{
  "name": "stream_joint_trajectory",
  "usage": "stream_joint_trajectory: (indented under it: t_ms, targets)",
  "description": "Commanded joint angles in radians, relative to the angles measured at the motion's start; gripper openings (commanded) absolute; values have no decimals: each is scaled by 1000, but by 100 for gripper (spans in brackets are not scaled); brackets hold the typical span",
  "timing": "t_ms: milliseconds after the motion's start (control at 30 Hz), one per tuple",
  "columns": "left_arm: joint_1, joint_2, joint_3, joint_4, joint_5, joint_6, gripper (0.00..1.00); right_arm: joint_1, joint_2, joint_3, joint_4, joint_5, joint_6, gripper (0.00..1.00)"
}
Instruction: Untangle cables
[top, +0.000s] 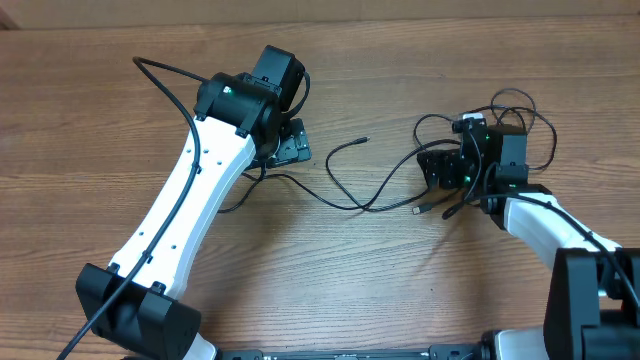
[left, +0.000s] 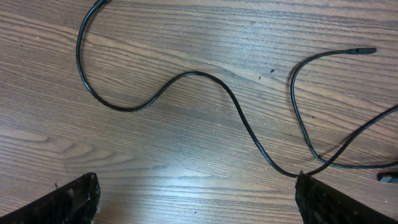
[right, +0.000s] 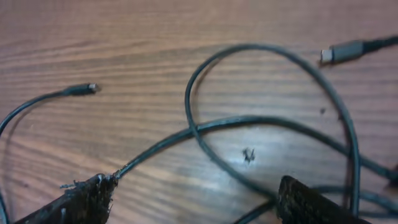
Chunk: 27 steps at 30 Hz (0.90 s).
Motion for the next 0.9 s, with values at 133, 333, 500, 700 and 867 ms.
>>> stream_joint_trajectory:
  t_ms: [133, 333, 500, 700, 867]
  targets:
    - [4, 7, 2, 1, 5, 13, 100, 4, 111, 9, 37, 17, -315, 91]
    - [4, 7, 2, 1, 5, 13, 100, 4, 177, 9, 59, 8, -332, 78]
    - [4, 7, 2, 1, 5, 13, 100, 4, 193, 9, 60, 6, -345, 54]
    - [4, 7, 2, 1, 5, 13, 100, 4, 193, 9, 63, 6, -345, 29]
    - [4, 7, 2, 1, 5, 13, 100, 6, 193, 9, 58, 2, -344, 4]
